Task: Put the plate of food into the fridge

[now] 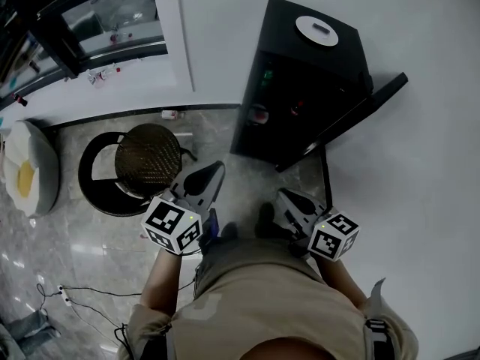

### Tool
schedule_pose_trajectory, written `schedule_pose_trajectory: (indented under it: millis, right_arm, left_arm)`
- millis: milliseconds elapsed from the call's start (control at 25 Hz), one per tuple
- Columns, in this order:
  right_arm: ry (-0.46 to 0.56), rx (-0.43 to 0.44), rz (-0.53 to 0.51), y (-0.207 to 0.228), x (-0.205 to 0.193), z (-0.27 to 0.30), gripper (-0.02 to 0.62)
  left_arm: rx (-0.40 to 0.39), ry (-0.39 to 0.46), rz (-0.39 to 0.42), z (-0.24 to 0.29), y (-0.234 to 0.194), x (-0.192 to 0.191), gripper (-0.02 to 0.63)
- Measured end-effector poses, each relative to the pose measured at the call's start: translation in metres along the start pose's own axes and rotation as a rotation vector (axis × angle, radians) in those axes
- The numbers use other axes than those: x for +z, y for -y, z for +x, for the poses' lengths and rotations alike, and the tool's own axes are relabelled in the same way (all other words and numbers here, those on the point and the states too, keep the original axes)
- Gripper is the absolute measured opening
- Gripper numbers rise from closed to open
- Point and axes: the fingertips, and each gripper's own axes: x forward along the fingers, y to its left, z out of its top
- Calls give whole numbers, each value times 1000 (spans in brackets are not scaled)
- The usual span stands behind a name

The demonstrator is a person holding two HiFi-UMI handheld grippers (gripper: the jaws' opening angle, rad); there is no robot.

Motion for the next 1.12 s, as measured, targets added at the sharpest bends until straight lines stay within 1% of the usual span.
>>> schedule_pose_trajectory:
  millis: [200, 360, 560, 680, 760, 920, 1000, 1120]
  right_arm:
    - [-34, 37, -13, 0, 4, 19, 23]
    - [-45, 52, -16, 16, 15, 30, 23]
    - [-51, 56, -15, 40, 33, 31, 23]
    - [-56, 55, -2, 57, 44, 30, 23]
    - [-57, 57, 8, 69, 51, 27, 23]
    - [-44, 60, 21, 101, 71, 23, 23]
    - [-41, 64, 23, 114, 78, 21, 23]
    - [-44, 80, 12, 123, 84, 21, 23]
  left_arm:
    - [25, -9, -1, -3, -13, -1, 12]
    - [45, -15, 9, 9, -21, 5, 12]
    - [34, -32, 45, 40, -17, 15, 12]
    - [42, -59, 85, 60, -18, 20, 12]
    - [50, -69, 92, 73, -20, 24, 12]
    - [76, -42, 93, 110, -33, 43, 12]
    - [89, -38, 114, 129, -40, 50, 12]
    - [104, -61, 166, 155, -49, 49, 12]
